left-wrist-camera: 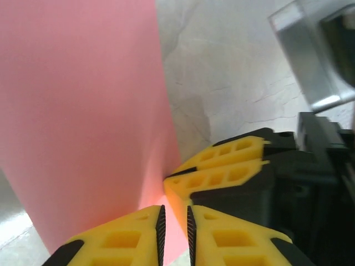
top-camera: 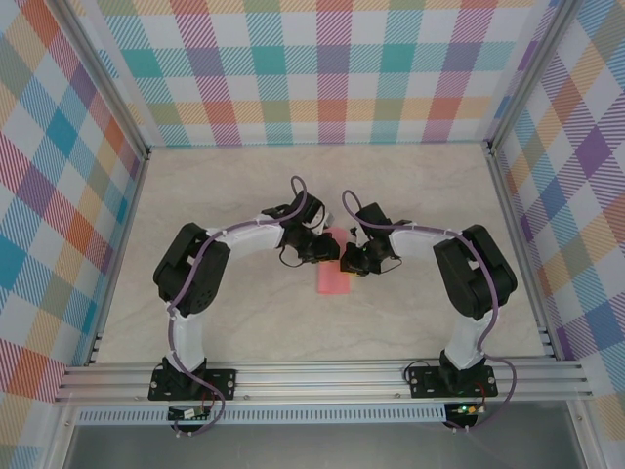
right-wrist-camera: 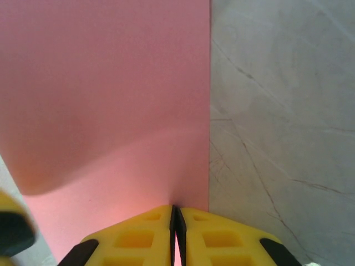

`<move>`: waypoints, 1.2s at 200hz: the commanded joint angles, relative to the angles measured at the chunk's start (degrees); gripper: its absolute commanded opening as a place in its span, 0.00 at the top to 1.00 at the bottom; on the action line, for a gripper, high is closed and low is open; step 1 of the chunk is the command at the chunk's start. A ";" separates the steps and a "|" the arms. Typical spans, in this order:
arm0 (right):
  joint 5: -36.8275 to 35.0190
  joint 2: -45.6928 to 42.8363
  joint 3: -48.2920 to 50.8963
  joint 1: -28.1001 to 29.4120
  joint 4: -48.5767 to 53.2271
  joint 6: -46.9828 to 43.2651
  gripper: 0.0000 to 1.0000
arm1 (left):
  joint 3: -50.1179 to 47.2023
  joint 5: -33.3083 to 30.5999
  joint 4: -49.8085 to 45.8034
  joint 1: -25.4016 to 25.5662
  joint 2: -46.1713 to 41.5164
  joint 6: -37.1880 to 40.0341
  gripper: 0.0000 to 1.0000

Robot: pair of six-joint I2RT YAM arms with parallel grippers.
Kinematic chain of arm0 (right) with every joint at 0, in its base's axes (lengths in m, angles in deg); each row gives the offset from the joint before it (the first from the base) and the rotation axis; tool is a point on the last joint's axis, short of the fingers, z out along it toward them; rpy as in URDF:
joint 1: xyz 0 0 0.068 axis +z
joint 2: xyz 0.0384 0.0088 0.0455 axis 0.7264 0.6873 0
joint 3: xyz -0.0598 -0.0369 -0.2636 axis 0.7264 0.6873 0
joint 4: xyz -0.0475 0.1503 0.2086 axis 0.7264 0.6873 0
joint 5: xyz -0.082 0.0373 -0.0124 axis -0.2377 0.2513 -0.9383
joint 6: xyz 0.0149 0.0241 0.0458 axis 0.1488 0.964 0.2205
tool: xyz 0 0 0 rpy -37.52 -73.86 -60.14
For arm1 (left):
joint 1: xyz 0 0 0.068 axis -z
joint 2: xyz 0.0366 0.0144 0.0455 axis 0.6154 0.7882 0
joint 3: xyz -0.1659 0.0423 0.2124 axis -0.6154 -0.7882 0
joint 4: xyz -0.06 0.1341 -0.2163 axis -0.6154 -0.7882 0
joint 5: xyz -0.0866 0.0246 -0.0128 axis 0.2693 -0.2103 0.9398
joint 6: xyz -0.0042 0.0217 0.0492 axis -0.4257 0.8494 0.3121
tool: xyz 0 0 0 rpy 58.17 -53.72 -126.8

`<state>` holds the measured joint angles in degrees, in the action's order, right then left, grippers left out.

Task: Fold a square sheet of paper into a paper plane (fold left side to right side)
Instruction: First fold the square sheet of paper in half at the center of the table.

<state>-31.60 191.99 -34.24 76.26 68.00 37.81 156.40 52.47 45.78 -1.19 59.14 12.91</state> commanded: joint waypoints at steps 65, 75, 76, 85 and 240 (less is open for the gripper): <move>-6.59 4.43 0.76 1.60 6.15 -3.11 0.87 | -5.11 -1.53 -0.05 -4.20 2.51 4.45 0.86; -6.64 4.52 0.67 1.54 6.47 -3.29 0.87 | -5.55 -1.60 -0.20 -4.81 2.54 4.92 0.86; -6.70 4.52 0.63 1.54 6.50 -3.29 0.87 | -5.58 -1.61 -0.21 -4.85 2.53 4.98 0.86; -6.72 4.53 0.67 1.70 6.63 -3.38 0.87 | -6.08 -1.49 -0.21 -5.43 2.69 5.30 0.86; -6.77 4.37 0.06 2.13 7.12 -3.24 0.87 | -11.15 9.56 11.34 -7.70 -6.76 3.37 0.85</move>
<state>-33.94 192.36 -35.77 77.46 69.99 35.38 144.27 58.33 52.99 -10.63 52.96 17.31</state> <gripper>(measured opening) 0.135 0.143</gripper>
